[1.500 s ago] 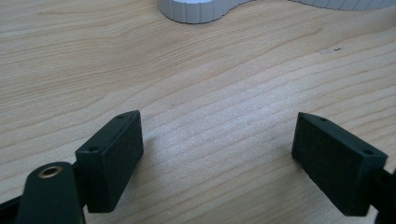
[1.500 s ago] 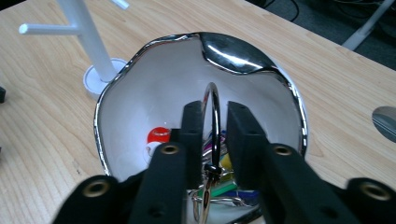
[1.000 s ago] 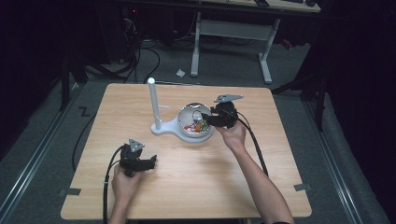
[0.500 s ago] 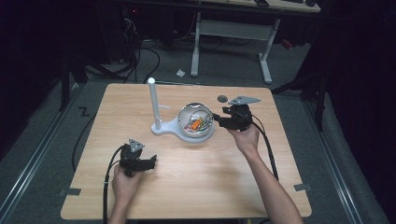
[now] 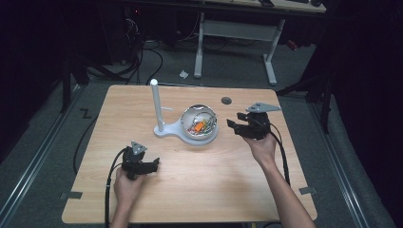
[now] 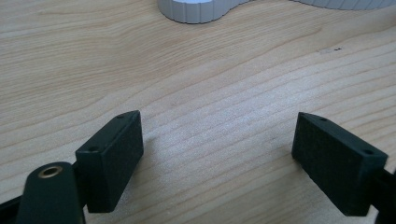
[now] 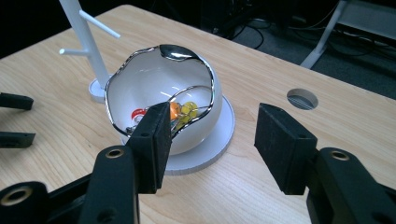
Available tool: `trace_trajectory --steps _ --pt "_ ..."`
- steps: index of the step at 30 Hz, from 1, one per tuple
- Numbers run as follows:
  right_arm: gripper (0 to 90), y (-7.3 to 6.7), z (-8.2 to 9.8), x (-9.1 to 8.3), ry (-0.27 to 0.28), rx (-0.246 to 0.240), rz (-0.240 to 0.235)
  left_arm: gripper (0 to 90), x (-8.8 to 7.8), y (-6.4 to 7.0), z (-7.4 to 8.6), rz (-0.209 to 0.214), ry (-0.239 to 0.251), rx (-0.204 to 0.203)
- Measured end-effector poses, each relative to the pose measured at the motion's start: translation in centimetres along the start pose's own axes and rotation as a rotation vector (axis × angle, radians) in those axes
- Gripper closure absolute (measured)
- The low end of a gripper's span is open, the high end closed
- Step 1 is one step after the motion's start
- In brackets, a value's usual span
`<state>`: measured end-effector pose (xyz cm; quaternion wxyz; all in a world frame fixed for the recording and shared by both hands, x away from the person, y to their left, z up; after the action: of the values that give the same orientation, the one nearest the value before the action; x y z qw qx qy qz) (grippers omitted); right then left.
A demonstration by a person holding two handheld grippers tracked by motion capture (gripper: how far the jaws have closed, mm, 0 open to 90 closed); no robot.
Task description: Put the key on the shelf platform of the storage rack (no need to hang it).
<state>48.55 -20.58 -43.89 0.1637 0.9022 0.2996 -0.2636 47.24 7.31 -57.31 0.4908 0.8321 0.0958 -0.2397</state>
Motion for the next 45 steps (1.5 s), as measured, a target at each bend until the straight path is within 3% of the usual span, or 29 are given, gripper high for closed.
trace_trajectory --steps 5,22,36,45 --pt "45.6 0.3 1.1 -1.2 -0.024 0.015 0.000 16.9 0.0 0.0 0.0 0.000 0.000 0.000" --pt "47.3 -0.1 2.6 -5.4 0.046 0.053 -0.006 16.9 0.0 0.0 0.0 0.000 0.000 0.001" --pt "47.7 0.0 5.6 -7.3 0.035 0.092 0.019 16.9 0.0 0.0 0.0 0.000 0.000 0.000" --pt "47.7 -0.3 7.6 -7.4 0.021 0.119 0.024 16.9 0.0 0.0 0.0 -0.001 0.000 -0.001"
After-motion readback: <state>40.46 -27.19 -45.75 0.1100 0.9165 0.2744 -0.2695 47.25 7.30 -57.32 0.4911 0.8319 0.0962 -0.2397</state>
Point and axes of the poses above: each handheld gripper's, and its own axes: x roughly forward along the jaws, z roughly out of its underside, y roughly to its right, the point moved 9 cm from there along x, roughly forward along the jaws, and after that the axes turned 12 degrees about -x, right-handed, at the moved point
